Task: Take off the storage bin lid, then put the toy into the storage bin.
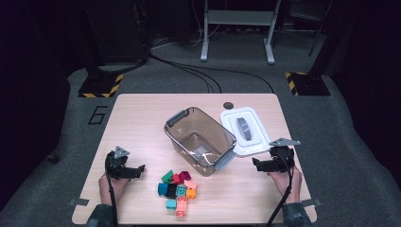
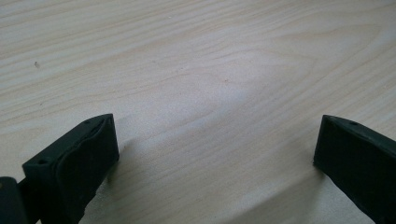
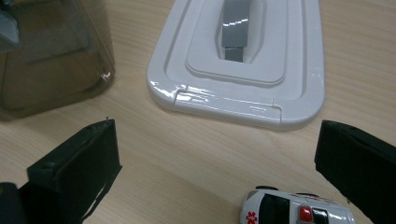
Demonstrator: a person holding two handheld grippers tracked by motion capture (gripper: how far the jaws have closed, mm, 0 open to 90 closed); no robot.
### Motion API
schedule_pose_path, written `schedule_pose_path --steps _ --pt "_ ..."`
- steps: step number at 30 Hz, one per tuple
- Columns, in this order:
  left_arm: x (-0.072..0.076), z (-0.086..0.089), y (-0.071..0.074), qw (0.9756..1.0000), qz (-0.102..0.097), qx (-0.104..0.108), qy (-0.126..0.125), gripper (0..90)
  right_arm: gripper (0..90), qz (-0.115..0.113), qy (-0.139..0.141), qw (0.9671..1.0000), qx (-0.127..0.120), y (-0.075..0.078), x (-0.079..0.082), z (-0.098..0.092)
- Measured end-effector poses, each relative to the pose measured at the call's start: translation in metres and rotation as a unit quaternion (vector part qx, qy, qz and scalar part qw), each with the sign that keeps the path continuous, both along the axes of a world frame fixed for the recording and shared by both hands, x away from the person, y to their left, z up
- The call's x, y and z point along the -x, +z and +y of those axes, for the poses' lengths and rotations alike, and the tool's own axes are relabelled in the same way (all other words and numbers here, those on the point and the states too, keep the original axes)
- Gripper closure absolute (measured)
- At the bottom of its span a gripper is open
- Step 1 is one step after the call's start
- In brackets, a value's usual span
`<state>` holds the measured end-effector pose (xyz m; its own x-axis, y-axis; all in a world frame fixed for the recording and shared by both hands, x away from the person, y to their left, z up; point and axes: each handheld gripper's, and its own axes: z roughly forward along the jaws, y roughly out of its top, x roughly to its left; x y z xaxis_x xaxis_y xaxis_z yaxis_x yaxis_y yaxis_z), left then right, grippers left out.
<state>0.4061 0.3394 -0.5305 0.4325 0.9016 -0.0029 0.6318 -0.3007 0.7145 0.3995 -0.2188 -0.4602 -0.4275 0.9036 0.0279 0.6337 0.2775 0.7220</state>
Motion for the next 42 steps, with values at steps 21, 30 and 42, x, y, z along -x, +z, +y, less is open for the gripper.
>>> schedule_pose_path --steps 21,30,42 --pt "0.000 0.000 0.000 1.0000 0.001 -0.002 -0.001 0.0 0.0 0.024 -0.034 0.9990 0.013 -0.017 0.010 -0.027" --pt "0.000 0.000 0.000 1.0000 -0.002 0.001 0.000 0.0 1.2 0.057 -0.061 0.9965 0.002 -0.045 0.004 -0.043" --pt "0.000 0.000 0.000 1.0000 -0.001 0.000 0.000 0.0 24.3 0.057 -0.069 0.9959 0.013 -0.051 0.005 -0.045"
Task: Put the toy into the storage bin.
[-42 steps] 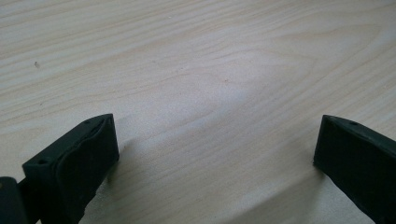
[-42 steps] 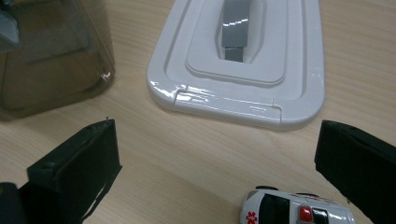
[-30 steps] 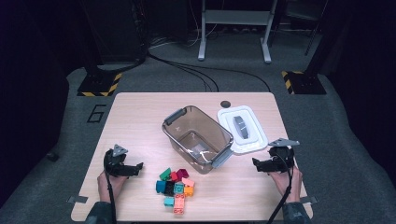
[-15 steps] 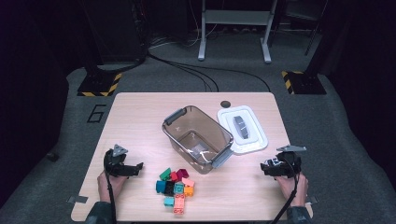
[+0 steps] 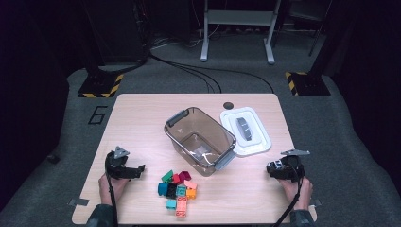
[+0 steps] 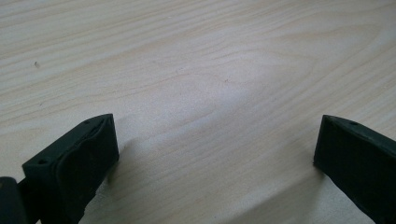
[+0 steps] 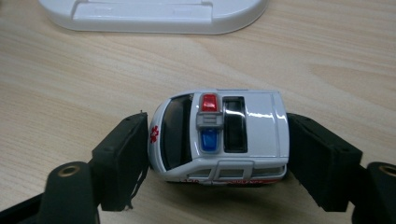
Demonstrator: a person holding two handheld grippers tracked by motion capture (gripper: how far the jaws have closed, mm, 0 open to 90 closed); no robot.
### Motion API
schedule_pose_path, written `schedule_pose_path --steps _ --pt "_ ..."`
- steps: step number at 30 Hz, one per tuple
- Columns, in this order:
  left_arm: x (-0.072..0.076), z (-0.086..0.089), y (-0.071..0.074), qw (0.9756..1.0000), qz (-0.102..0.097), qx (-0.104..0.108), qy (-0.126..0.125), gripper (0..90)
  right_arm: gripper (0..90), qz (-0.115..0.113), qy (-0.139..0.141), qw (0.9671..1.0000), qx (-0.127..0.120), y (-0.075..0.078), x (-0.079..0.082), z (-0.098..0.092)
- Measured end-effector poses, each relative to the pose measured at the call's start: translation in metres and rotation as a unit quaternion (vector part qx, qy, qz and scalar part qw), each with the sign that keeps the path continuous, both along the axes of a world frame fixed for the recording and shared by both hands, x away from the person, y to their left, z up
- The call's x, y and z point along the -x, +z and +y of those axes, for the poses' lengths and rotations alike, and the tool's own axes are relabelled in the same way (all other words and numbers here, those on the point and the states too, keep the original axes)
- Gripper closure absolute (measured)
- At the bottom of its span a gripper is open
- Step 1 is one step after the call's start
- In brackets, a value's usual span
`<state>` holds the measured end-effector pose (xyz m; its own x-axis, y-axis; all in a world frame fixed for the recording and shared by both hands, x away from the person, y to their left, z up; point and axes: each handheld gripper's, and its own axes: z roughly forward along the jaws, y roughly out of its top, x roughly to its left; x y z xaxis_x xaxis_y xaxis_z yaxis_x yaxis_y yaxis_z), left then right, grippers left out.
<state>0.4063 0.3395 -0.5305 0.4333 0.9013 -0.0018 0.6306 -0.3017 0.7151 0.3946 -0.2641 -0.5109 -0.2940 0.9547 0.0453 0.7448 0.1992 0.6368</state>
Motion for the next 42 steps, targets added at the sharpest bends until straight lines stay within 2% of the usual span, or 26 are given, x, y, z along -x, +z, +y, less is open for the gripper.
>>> schedule_pose_path --steps 15,17,21,23,26,27,32,37,39,42 --pt "0.000 0.000 0.000 1.0000 0.001 -0.001 0.000 0.0 25.0 -0.001 -0.003 1.0000 0.001 -0.001 0.001 0.001" --pt "0.000 0.000 -0.001 1.0000 -0.003 0.002 0.001 0.0 25.1 -0.007 -0.002 1.0000 0.002 -0.002 0.001 0.000" --pt "0.000 0.000 0.000 1.0000 -0.002 0.002 0.001 0.0 25.3 0.002 0.004 1.0000 0.005 0.000 -0.003 -0.001" --pt "0.000 0.000 0.000 1.0000 -0.003 0.002 0.001 0.0 25.3 0.004 0.003 1.0000 0.000 0.000 -0.002 0.000" --pt "0.000 0.000 0.000 1.0000 -0.002 0.002 0.002 0.0 25.4 -0.006 0.007 0.9999 -0.011 -0.001 -0.002 -0.002" --pt "0.000 0.000 0.000 1.0000 -0.002 0.002 0.002 0.0 25.4 -0.002 0.004 0.9999 -0.011 0.001 -0.002 -0.001" --pt "0.000 0.000 0.000 1.0000 -0.003 0.001 0.002 0.0 25.4 -0.026 0.013 0.9995 -0.015 0.014 -0.003 0.001" --pt "0.000 0.000 0.000 1.0000 -0.002 0.002 0.001 0.0 25.4 -0.022 0.021 0.9993 -0.020 0.023 -0.010 0.010" --pt "0.000 0.000 0.000 1.0000 -0.002 0.002 0.001 0.0 25.3 -0.030 0.028 0.9991 -0.012 0.028 -0.013 0.014" --pt "0.000 0.000 0.000 1.0000 -0.002 0.002 0.002 0.0 25.3 -0.031 0.033 0.9989 -0.015 0.032 -0.017 0.018"
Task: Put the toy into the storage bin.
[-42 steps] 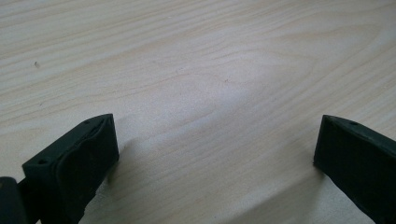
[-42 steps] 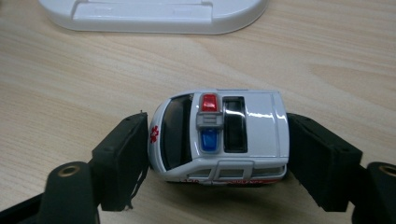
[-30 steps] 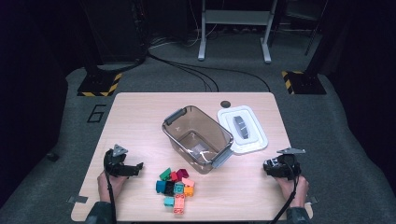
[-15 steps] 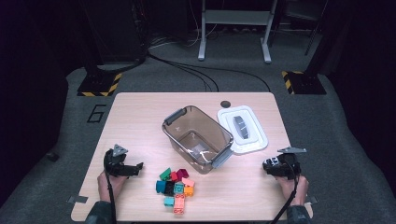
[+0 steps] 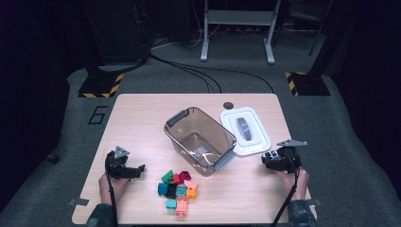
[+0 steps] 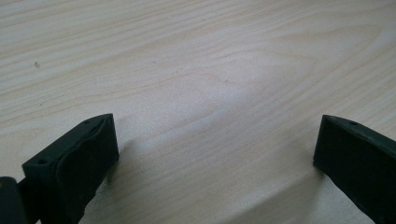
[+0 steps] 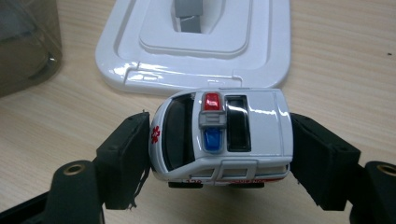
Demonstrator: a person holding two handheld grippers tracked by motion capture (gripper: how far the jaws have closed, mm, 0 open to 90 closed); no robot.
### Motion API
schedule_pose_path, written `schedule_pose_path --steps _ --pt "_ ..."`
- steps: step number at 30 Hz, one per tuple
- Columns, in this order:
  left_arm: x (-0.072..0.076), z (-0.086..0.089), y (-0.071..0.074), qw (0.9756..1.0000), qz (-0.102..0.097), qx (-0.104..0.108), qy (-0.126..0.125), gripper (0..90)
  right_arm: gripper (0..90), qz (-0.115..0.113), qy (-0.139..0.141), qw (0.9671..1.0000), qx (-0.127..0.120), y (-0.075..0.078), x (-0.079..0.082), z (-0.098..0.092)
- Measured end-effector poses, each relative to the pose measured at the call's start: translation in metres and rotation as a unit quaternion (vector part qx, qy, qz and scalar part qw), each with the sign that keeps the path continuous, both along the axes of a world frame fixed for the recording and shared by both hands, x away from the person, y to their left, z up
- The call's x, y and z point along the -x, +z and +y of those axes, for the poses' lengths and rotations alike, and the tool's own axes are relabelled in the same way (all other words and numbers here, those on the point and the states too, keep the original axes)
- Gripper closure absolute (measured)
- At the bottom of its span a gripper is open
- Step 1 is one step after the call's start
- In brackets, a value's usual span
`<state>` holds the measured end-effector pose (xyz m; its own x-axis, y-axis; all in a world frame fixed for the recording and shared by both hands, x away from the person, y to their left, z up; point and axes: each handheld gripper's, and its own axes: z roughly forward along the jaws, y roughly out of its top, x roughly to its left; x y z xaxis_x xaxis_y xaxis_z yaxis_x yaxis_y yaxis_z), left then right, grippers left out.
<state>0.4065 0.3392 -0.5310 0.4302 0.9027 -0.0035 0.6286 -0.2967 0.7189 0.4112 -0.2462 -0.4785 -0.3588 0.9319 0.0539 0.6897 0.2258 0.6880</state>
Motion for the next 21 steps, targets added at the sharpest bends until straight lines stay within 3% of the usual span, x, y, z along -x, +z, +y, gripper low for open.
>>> schedule_pose_path --steps 11,21 --pt "0.000 0.000 0.000 1.0000 0.000 0.000 0.000 0.0 25.3 -0.012 0.015 0.9997 -0.012 0.012 -0.019 0.006" --pt "0.000 0.000 0.000 1.0000 0.000 0.000 0.000 0.0 25.3 -0.007 0.032 0.9994 -0.013 0.020 -0.035 0.017"
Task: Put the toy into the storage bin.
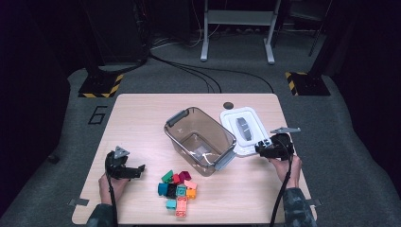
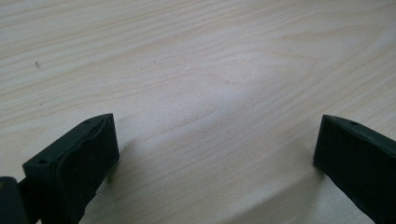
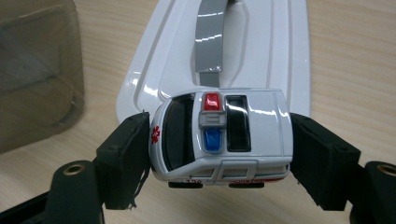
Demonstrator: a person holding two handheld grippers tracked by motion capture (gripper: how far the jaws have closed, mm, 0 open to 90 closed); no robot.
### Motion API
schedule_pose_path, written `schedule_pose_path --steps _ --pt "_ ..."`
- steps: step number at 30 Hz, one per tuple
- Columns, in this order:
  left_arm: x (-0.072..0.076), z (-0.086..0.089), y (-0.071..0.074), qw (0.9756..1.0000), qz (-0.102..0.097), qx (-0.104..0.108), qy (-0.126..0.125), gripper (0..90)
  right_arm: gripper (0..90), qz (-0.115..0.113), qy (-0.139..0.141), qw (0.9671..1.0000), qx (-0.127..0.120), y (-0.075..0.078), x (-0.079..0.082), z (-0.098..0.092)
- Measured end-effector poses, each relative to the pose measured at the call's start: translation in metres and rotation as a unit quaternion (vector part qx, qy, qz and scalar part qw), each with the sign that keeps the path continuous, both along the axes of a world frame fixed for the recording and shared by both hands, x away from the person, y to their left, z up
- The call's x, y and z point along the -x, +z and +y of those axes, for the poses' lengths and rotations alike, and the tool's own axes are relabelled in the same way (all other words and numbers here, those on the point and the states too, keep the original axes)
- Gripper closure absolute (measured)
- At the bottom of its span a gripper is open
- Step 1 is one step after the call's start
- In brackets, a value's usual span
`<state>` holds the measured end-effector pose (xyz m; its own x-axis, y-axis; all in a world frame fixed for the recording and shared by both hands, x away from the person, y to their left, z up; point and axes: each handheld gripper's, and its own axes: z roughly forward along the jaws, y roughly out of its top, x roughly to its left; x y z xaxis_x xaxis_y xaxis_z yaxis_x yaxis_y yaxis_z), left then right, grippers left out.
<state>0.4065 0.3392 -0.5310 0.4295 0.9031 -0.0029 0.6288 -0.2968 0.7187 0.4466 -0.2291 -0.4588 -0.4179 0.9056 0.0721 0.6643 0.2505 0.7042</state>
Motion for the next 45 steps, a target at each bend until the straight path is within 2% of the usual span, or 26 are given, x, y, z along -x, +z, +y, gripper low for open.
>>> schedule_pose_path --steps 6,25,30,31,36,39,44,45 --pt "0.000 0.000 0.000 1.0000 0.000 0.000 0.000 0.0 25.3 -0.008 0.004 0.9999 -0.011 0.011 -0.010 0.004" --pt "0.000 0.000 0.000 1.0000 0.000 0.000 0.000 0.0 25.3 -0.020 0.029 0.9994 0.002 0.047 -0.038 0.025" --pt "0.000 0.000 0.000 1.0000 0.000 0.000 0.000 0.0 25.3 -0.022 0.032 0.9992 0.005 0.058 -0.042 0.031" --pt "0.000 0.000 0.000 1.0000 0.000 0.000 0.000 0.0 25.3 -0.029 0.040 0.9987 0.009 0.059 -0.043 0.031" --pt "0.000 0.000 0.000 1.0000 0.000 0.000 0.000 0.0 25.3 -0.030 0.046 0.9984 0.010 0.065 -0.048 0.038" --pt "0.000 0.000 0.000 1.0000 0.000 0.000 0.000 0.0 25.3 -0.029 0.044 0.9986 0.007 0.067 -0.048 0.043" --pt "0.000 0.000 0.000 1.0000 0.000 0.000 0.000 0.0 25.3 -0.039 0.059 0.9974 0.012 0.078 -0.049 0.050" --pt "0.000 0.000 0.000 1.0000 0.000 0.000 0.000 0.0 25.3 -0.036 0.054 0.9979 0.006 0.079 -0.048 0.052"
